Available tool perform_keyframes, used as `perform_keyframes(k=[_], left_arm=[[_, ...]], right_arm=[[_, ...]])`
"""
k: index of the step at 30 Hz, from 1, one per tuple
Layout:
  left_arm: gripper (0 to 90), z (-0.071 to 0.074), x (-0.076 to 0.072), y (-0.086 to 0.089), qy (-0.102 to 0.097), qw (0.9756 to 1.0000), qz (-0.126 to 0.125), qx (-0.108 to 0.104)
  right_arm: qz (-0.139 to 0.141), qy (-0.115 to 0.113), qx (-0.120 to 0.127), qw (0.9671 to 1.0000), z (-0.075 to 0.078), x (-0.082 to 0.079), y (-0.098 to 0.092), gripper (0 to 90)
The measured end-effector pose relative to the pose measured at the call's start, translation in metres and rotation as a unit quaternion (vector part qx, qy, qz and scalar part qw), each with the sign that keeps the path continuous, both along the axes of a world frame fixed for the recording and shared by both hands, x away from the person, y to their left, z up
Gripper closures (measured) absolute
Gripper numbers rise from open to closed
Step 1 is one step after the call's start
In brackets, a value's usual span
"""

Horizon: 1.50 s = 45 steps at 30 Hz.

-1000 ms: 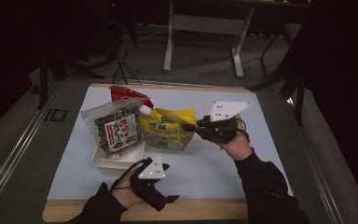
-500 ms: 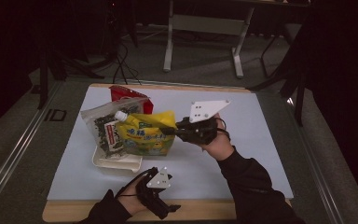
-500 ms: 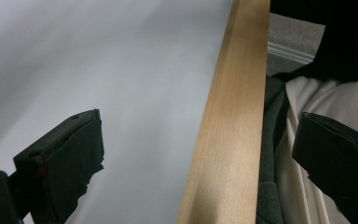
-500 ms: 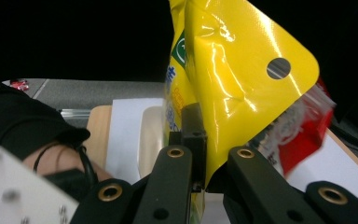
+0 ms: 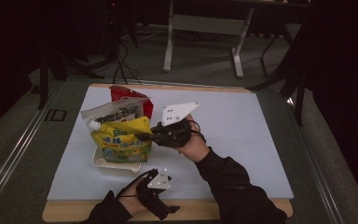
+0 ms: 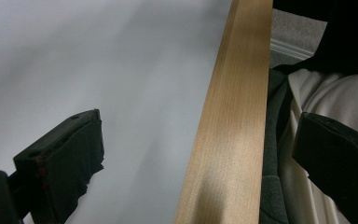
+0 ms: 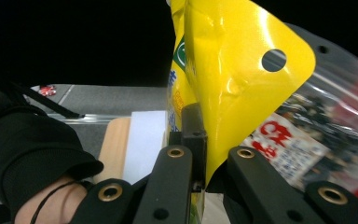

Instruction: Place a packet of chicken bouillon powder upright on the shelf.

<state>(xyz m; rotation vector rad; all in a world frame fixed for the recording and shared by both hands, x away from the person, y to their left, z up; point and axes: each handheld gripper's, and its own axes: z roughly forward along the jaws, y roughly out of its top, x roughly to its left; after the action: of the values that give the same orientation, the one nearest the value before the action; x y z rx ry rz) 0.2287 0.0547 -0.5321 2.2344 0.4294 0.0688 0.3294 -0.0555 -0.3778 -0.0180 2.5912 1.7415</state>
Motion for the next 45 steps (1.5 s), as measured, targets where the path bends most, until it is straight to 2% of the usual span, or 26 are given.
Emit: perform_keyframes(k=[9,16,20,26,31,34,37,38,39,41,43,44,45], left_arm=[[3.3,-0.002,-0.001,0.000,-0.003,1.0000,-0.004,0.006],[3.3,-0.003,0.000,0.001,-0.001,1.0000,-0.004,0.003],[3.3,-0.003,0.001,0.002,-0.002,1.0000,-0.004,0.004],[3.3,-0.004,0.001,0.001,0.001,1.0000,-0.004,0.005],[3.3,-0.004,0.002,0.001,0.001,1.0000,-0.006,0.006],[3.3,-0.004,0.002,0.001,0.001,0.9999,-0.006,0.008],[3.3,-0.004,0.001,0.000,0.004,1.0000,-0.003,0.002],[3.3,-0.004,0.001,0.000,0.004,1.0000,-0.003,0.002],[3.3,-0.004,0.002,0.000,0.001,1.0000,-0.004,0.005],[3.3,-0.005,0.002,0.000,0.002,1.0000,-0.004,0.005],[3.3,-0.005,0.002,0.000,0.002,1.0000,-0.004,0.005],[3.3,-0.005,0.001,0.000,0.003,1.0000,-0.005,0.005],[3.3,-0.005,0.001,-0.001,0.004,1.0000,-0.006,0.005]], right_arm=[[0.002,0.005,-0.005,1.0000,-0.014,-0.002,0.027,90.0],[0.004,0.027,-0.010,0.9996,-0.029,-0.001,0.038,90.0],[0.005,0.038,-0.024,0.9990,-0.042,0.000,0.042,89.9],[0.001,0.041,-0.039,0.9984,-0.057,0.000,0.044,89.7],[-0.008,0.049,-0.047,0.9977,-0.070,0.002,0.041,89.5],[-0.008,0.050,-0.045,0.9977,-0.072,0.002,0.038,88.6],[-0.009,0.046,-0.050,0.9976,-0.070,0.000,0.037,78.9],[-0.009,0.046,-0.050,0.9976,-0.070,0.000,0.037,78.9],[-0.015,0.045,-0.044,0.9979,-0.066,0.001,0.029,69.6],[-0.024,0.037,-0.041,0.9982,-0.063,0.002,0.023,64.8],[-0.027,0.038,-0.039,0.9981,-0.063,0.003,0.018,64.8],[-0.038,0.038,-0.042,0.9977,-0.063,0.005,0.008,54.7],[-0.044,0.038,-0.044,0.9973,-0.064,0.006,0.004,52.2]])
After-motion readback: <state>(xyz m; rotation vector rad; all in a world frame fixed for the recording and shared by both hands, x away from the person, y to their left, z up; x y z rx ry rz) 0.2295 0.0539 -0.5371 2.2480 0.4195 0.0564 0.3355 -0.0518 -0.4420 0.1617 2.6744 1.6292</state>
